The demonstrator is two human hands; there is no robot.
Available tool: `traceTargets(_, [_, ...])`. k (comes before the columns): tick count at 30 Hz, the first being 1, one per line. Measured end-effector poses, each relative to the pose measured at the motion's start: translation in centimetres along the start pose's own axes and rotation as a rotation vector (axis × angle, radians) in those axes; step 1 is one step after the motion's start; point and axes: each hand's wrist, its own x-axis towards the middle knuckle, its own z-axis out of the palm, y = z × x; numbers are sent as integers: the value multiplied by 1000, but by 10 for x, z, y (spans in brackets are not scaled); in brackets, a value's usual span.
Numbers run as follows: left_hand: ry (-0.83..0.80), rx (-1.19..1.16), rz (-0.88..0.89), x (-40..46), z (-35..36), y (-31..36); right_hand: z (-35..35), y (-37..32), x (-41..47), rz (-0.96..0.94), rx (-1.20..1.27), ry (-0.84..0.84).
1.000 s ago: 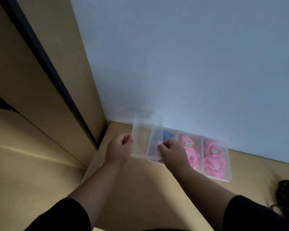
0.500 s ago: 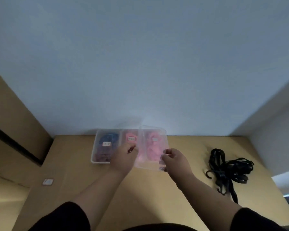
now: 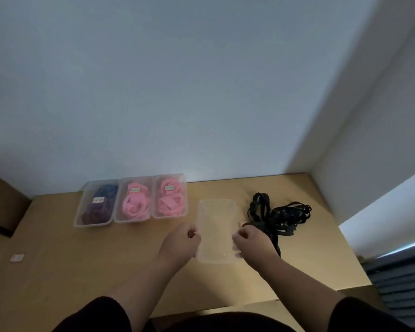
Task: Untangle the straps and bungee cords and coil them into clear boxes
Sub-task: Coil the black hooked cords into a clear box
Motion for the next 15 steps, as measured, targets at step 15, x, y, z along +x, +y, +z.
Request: traceTargets(15, [44, 228, -278, -30, 47, -25, 2, 55, 0, -71, -232, -320])
